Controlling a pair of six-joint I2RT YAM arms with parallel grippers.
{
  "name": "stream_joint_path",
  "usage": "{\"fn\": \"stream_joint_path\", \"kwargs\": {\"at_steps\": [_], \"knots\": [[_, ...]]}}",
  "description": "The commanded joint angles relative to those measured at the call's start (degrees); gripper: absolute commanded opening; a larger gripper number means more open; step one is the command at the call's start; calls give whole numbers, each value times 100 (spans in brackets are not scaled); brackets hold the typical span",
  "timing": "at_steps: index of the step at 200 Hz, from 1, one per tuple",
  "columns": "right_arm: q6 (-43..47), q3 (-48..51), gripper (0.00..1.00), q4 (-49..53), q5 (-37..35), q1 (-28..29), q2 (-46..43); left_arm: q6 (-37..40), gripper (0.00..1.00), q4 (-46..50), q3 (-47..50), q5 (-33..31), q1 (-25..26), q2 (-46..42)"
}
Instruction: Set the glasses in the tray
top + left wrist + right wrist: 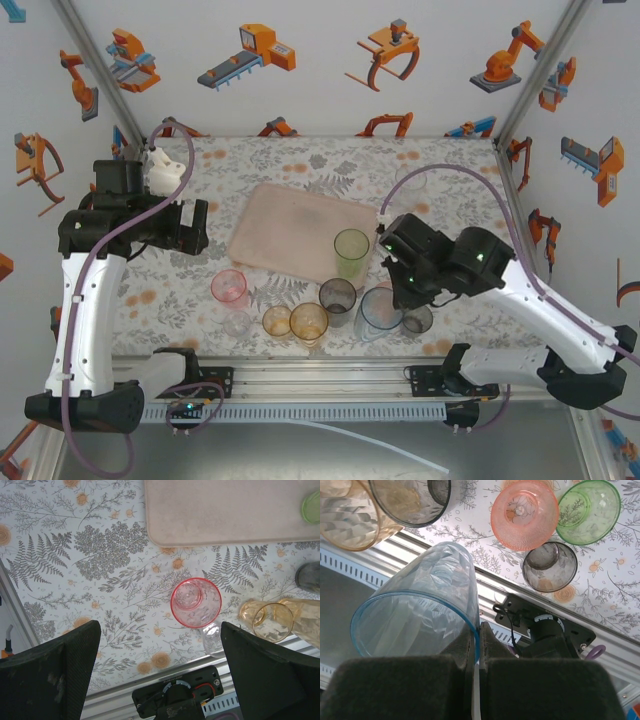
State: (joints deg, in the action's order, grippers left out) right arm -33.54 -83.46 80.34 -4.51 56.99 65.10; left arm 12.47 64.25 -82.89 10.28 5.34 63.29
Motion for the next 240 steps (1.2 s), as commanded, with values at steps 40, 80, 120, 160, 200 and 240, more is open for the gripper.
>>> {"fn": "stream_joint_path", "kwargs": {"at_steps": [40, 80, 120, 160, 200, 240], "knots": [[568, -1757, 0, 1180, -157, -527, 474, -43, 97, 23, -179, 30, 40, -62], [1131, -2982, 1, 1504, 9, -1474, 1101, 23, 97, 28, -127, 3, 45, -128], [1587, -3973, 1, 1417, 175, -2466, 1910, 47, 97, 20, -109, 42, 49, -211], [1610, -4140, 1, 628, 238, -3149, 2496, 105, 97, 35, -259, 149, 53, -181], [1595, -4027, 1, -331, 213, -3425, 2950, 289, 97, 171, -412, 728, 68, -218], [1616, -3960, 1, -784, 20, -3464, 3493, 626, 97, 455, -449, 1430, 96, -221]]}}
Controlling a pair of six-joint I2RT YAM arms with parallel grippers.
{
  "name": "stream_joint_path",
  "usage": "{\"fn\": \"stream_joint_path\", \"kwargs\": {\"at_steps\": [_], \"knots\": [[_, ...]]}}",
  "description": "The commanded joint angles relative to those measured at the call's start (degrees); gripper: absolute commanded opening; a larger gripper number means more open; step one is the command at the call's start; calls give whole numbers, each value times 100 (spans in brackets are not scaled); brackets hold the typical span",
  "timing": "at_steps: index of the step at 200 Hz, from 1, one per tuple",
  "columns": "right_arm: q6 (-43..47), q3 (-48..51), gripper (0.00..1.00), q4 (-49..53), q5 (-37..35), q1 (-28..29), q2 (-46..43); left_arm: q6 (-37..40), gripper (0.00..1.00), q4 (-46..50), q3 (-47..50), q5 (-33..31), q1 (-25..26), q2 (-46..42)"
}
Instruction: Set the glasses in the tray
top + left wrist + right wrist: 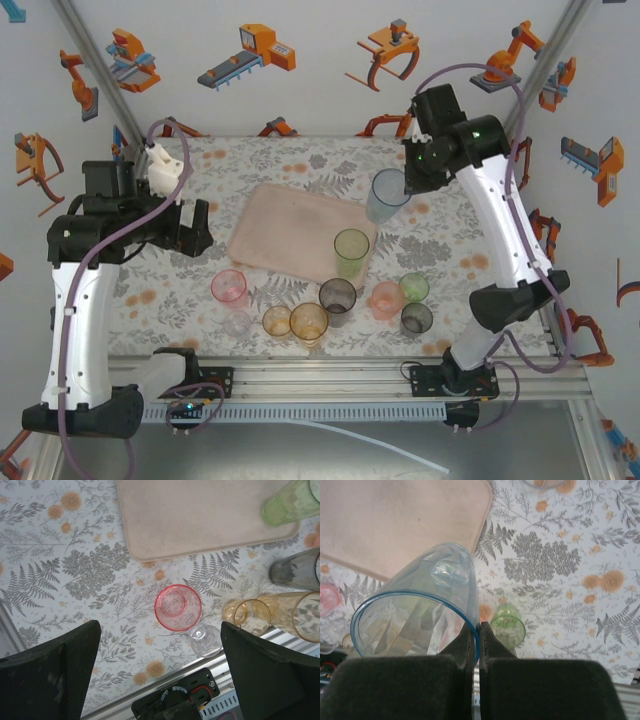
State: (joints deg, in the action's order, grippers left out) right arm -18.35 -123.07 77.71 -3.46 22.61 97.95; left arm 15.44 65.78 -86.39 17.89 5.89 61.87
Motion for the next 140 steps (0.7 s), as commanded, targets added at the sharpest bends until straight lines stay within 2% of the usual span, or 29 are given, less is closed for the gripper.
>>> {"fn": "stream_joint_path", "kwargs": {"at_steps": [1, 24, 140], "knots": [[100, 5, 1, -530, -85, -28, 220, 333, 97, 303, -98, 693, 47, -79], [100, 78, 1, -652, -72, -28, 419, 298, 97, 300, -113, 909, 78, -74], [117, 1215, 1, -1432, -62, -29, 655, -89, 97, -2, -125, 769, 105, -77]]}}
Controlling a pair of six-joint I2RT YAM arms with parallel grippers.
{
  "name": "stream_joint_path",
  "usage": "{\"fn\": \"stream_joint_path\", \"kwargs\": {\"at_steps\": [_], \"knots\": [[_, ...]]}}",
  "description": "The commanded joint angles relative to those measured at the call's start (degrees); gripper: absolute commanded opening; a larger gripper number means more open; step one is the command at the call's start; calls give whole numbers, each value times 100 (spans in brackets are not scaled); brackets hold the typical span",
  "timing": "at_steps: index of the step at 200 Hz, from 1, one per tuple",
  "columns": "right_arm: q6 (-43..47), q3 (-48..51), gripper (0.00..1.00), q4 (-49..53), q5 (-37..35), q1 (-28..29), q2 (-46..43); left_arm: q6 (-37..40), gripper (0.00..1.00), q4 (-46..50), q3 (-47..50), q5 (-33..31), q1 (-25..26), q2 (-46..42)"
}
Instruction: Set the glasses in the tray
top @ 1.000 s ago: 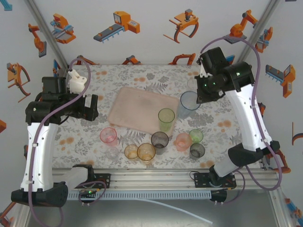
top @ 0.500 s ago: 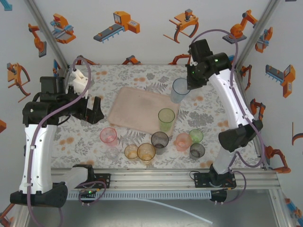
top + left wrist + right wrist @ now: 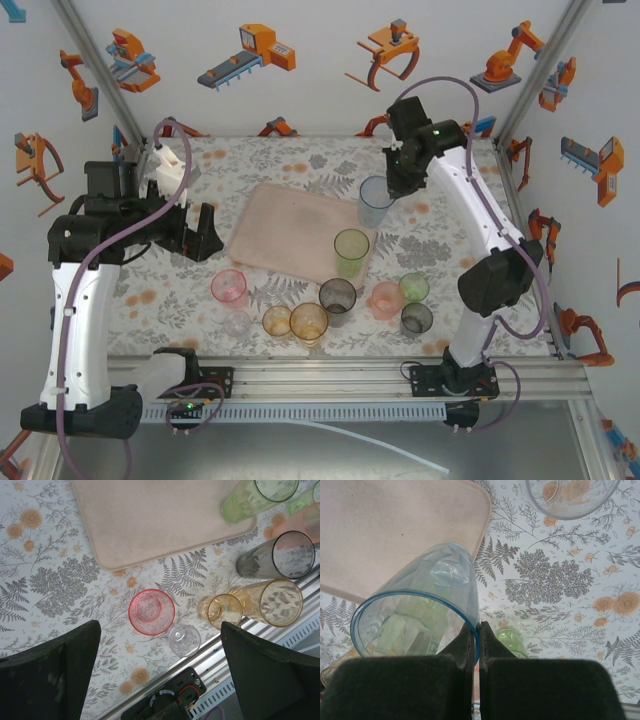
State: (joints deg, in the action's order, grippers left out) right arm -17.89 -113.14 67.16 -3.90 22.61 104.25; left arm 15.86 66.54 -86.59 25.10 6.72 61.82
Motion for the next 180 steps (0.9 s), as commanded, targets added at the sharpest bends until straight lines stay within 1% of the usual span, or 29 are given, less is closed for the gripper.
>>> {"fn": "stream_joint_path", "kwargs": {"at_steps": [1, 66, 180], "knots": [[69, 236, 1, -391, -16, -29, 26, -129, 97, -75, -105, 48, 22, -73], [25, 681, 1, -776, 231, -20, 226, -151, 97, -79, -4, -9, 22, -135], [85, 915, 2, -1027, 95, 134, 614, -170, 97, -71, 66, -93, 21, -136]]}}
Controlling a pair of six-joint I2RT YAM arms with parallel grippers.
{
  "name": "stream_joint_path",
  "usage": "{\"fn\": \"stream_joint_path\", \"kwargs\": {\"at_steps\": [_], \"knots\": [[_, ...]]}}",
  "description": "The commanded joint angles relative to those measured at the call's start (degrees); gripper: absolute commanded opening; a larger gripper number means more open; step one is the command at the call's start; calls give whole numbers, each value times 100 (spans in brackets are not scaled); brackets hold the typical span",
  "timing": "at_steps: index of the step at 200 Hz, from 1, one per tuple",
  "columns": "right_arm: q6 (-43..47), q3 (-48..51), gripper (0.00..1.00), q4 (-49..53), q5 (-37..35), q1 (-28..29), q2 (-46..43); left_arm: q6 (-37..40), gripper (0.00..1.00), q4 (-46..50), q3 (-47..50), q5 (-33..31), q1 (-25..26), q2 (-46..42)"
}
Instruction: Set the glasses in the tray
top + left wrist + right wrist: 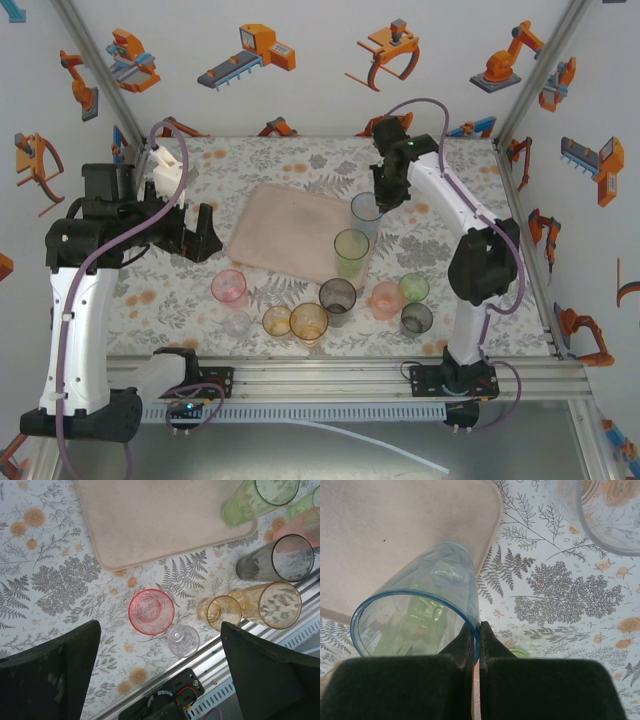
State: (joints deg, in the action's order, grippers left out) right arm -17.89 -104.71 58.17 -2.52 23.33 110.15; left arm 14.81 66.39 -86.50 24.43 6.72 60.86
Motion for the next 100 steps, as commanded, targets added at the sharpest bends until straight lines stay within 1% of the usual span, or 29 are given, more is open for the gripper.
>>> {"fn": "stream_joint_path", "kwargs": {"at_steps": [1, 100], "knots": [[85, 77, 2, -134, -40, 64, 28, -66, 97, -60, 60, -21, 22, -39], [73, 231, 4, -182, -19, 172, 129, -65, 97, -63, 103, -10, 22, -49]]}}
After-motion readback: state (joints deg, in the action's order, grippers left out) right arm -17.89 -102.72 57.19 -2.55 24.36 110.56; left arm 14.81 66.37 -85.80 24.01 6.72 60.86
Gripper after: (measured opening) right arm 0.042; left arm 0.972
